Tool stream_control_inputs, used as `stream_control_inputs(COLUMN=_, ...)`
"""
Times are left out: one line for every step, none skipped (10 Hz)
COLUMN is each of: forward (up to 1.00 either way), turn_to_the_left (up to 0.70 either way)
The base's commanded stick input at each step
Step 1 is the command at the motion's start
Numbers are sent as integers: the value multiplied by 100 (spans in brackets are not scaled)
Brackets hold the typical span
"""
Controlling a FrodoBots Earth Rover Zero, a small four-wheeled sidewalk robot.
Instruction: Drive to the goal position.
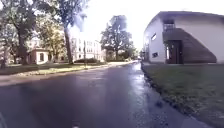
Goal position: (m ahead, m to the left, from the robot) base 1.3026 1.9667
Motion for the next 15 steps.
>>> stream_control_inputs(forward=50, turn_to_the_left=0)
stream_control_inputs(forward=50, turn_to_the_left=0)
stream_control_inputs(forward=50, turn_to_the_left=0)
stream_control_inputs(forward=50, turn_to_the_left=0)
stream_control_inputs(forward=50, turn_to_the_left=0)
stream_control_inputs(forward=50, turn_to_the_left=0)
stream_control_inputs(forward=50, turn_to_the_left=0)
stream_control_inputs(forward=50, turn_to_the_left=0)
stream_control_inputs(forward=50, turn_to_the_left=0)
stream_control_inputs(forward=50, turn_to_the_left=-22)
stream_control_inputs(forward=50, turn_to_the_left=-50)
stream_control_inputs(forward=50, turn_to_the_left=-50)
stream_control_inputs(forward=50, turn_to_the_left=-50)
stream_control_inputs(forward=50, turn_to_the_left=-50)
stream_control_inputs(forward=50, turn_to_the_left=-50)
